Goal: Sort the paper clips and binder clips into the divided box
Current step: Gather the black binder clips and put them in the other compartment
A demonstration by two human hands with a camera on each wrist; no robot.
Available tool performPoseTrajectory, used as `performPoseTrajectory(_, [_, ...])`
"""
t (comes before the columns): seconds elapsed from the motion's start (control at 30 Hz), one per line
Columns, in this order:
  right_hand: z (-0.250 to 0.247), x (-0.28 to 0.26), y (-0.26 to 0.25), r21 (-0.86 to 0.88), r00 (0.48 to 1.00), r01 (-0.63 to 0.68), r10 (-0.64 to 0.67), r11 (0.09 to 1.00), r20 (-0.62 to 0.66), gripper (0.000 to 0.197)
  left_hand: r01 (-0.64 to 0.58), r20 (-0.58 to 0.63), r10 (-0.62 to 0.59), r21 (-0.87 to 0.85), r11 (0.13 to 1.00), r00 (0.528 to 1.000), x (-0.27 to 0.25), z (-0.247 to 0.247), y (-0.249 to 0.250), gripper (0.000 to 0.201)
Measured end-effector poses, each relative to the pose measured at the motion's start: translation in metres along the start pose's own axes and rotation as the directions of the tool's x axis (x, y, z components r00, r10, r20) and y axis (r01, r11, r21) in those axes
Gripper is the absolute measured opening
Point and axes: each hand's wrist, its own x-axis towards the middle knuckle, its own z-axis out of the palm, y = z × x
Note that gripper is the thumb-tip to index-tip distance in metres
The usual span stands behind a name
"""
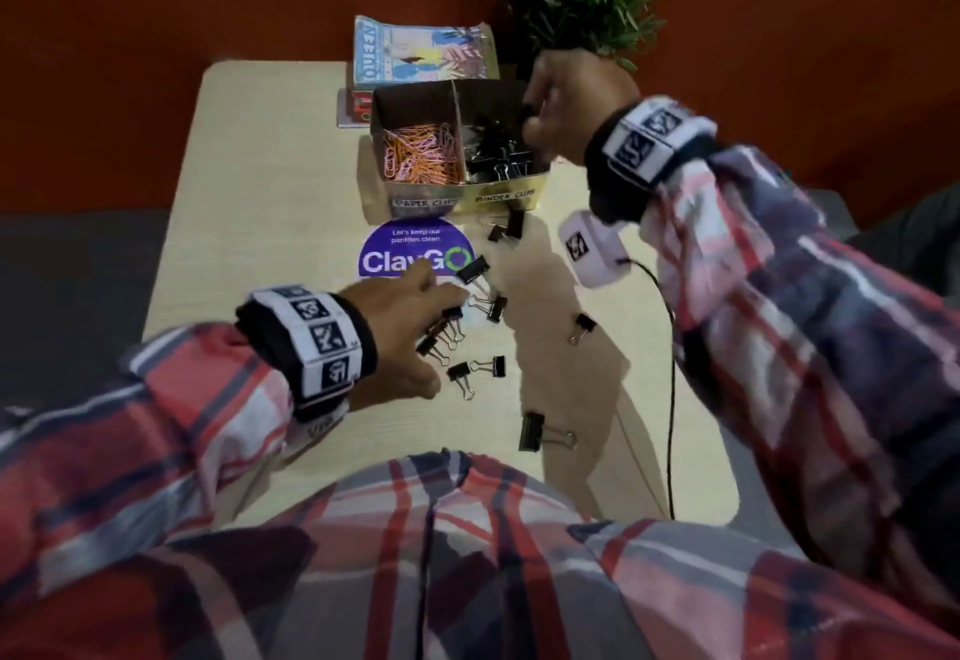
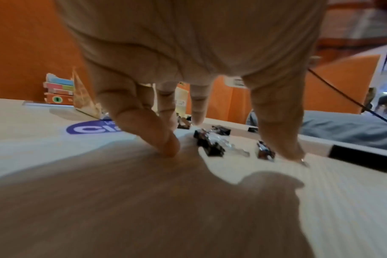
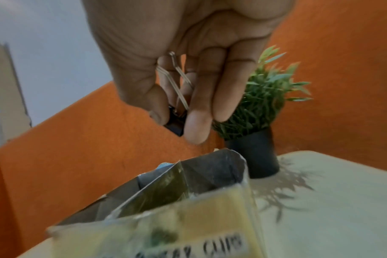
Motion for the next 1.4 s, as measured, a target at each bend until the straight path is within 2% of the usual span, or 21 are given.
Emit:
performPoseTrajectory(0.07, [0.002, 0.022, -0.010, -0.085, 0.998, 0.057, -0.058, 0.995, -0.005, 0.025, -0.028, 0.007, 0.029, -0.011, 1.000, 1.000, 0.002, 0.005, 0.003, 0.095])
performPoseTrajectory(0.17, [0.019, 0.042, -0.017, -0.218, 0.997, 0.077, -0.069, 0.973, 0.045, 0.037, -0.030, -0.039, 0.030, -0.014, 0.999, 0.999, 0.004, 0.009, 0.015, 0.084])
performPoseTrajectory(0.27, [0.035, 0.043, -0.014, -0.252, 0.992, 0.096, -0.071, 0.963, 0.107, 0.034, 0.018, -0.092, -0.023, -0.058, 0.998, 0.995, 0.004, 0.015, 0.029, 0.066])
performPoseTrajectory(0.37, [0.035, 0.032, -0.009, -0.233, 0.995, 0.100, -0.093, 0.967, 0.043, 0.029, 0.047, -0.133, -0.066, -0.146, 0.988, 0.989, 0.004, 0.018, 0.032, 0.038])
performPoseTrajectory(0.47, [0.028, 0.004, -0.001, -0.244, 0.988, 0.141, -0.152, 0.959, -0.026, 0.028, 0.065, -0.139, -0.092, -0.185, 0.981, 0.986, 0.007, 0.019, 0.031, 0.027])
performPoseTrajectory(0.5, [0.027, -0.008, 0.001, -0.261, 0.986, 0.164, -0.165, 0.951, 0.017, 0.027, 0.078, -0.136, -0.106, -0.199, 0.977, 0.985, 0.007, 0.018, 0.032, 0.026])
performPoseTrajectory(0.57, [0.034, -0.032, 0.007, -0.302, 0.964, 0.234, -0.180, 0.924, 0.196, 0.032, 0.105, -0.127, -0.137, -0.231, 0.967, 0.982, 0.010, 0.016, 0.034, 0.028])
performPoseTrajectory(0.67, [0.060, -0.059, 0.008, -0.315, 0.857, 0.395, -0.222, 0.863, 0.465, 0.046, 0.129, -0.127, -0.166, -0.261, 0.957, 0.978, 0.012, 0.013, 0.038, 0.028])
performPoseTrajectory(0.73, [0.076, -0.067, 0.003, -0.262, 0.812, 0.443, -0.261, 0.857, 0.522, 0.050, 0.118, -0.151, -0.166, -0.282, 0.952, 0.974, 0.011, 0.011, 0.040, 0.028])
performPoseTrajectory(0.83, [0.087, -0.066, -0.003, -0.216, 0.789, 0.459, -0.284, 0.861, 0.546, 0.055, 0.085, -0.203, -0.153, -0.309, 0.947, 0.967, 0.006, 0.012, 0.041, 0.021])
performPoseTrajectory(0.93, [0.090, -0.068, -0.002, -0.191, 0.769, 0.479, -0.306, 0.857, 0.561, 0.049, 0.056, -0.216, -0.130, -0.317, 0.947, 0.968, 0.004, 0.016, 0.039, 0.016])
performPoseTrajectory(1.13, [0.095, -0.085, 0.012, -0.277, 0.809, 0.474, -0.289, 0.836, 0.512, 0.030, 0.119, -0.164, -0.177, -0.314, 0.942, 0.970, 0.008, 0.017, 0.036, 0.021])
performPoseTrajectory(1.4, [0.094, -0.093, 0.019, -0.308, 0.848, 0.428, -0.259, 0.850, 0.463, 0.027, 0.131, -0.141, -0.186, -0.330, 0.935, 0.972, 0.012, 0.016, 0.034, 0.022])
